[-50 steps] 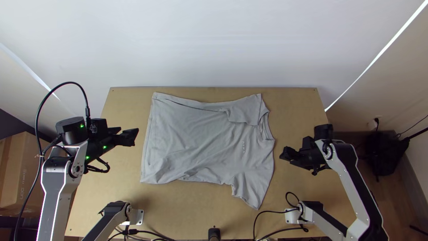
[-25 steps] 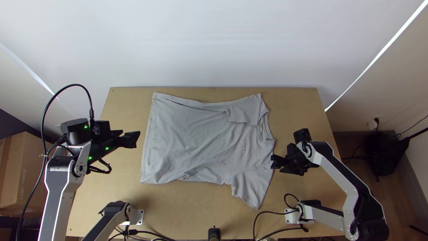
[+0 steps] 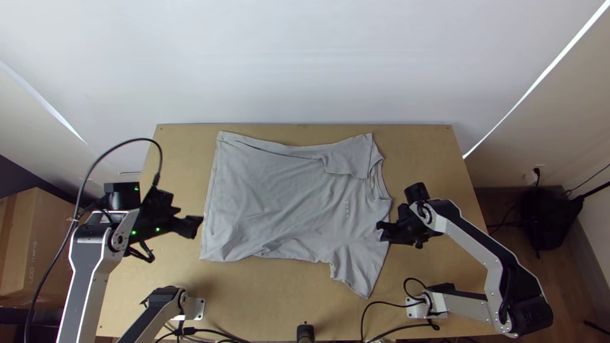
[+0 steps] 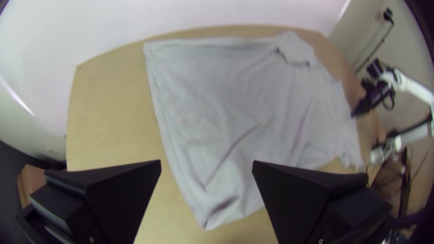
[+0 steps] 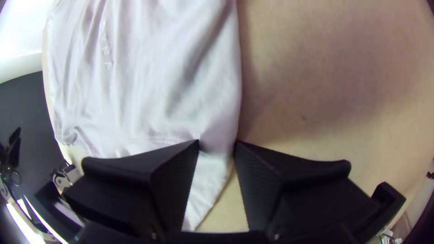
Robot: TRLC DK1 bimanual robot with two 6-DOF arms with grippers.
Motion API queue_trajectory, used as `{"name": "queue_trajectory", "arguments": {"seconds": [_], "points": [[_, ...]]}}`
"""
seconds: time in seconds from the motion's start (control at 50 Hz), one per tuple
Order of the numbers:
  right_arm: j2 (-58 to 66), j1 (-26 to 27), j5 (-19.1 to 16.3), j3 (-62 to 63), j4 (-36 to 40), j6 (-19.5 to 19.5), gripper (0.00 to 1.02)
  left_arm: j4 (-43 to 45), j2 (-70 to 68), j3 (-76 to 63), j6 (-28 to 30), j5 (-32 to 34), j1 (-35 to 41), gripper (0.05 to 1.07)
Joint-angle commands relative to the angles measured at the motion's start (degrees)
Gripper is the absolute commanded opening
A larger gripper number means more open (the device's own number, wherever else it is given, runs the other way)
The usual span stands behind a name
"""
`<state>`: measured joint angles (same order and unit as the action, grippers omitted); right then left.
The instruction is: Fold the t-shirt
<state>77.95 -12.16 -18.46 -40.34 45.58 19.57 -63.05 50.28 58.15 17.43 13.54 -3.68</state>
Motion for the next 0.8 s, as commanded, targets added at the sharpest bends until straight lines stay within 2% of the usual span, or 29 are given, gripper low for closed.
{"name": "queue_trajectory", "arguments": {"seconds": [0.0, 0.16, 0.36, 0.48, 0.78], "points": [[0.53, -0.84, 1.76, 1.93, -3.48, 0.99, 0.02, -2.61, -0.45, -4.10, 9.55, 0.35, -0.89, 1.02], [-0.17, -1.55, 1.76, 1.49, -3.66, 1.35, 0.02, -6.74, 0.34, -9.46, 20.45, -0.18, -2.65, 1.02], [-1.66, -1.55, 1.76, 1.49, -3.66, 1.43, 0.02, -13.86, 5.62, -13.15, 29.94, -2.64, -4.14, 1.02], [-1.84, -1.55, 1.76, 1.93, -3.75, 1.52, 0.02, -12.89, 6.32, -15.44, 35.57, -2.47, -8.18, 1.02], [-1.66, -1.64, 1.76, 2.10, -4.27, 1.87, 0.02, -6.91, 9.22, -19.92, 35.83, -2.47, -9.32, 1.00]]}}
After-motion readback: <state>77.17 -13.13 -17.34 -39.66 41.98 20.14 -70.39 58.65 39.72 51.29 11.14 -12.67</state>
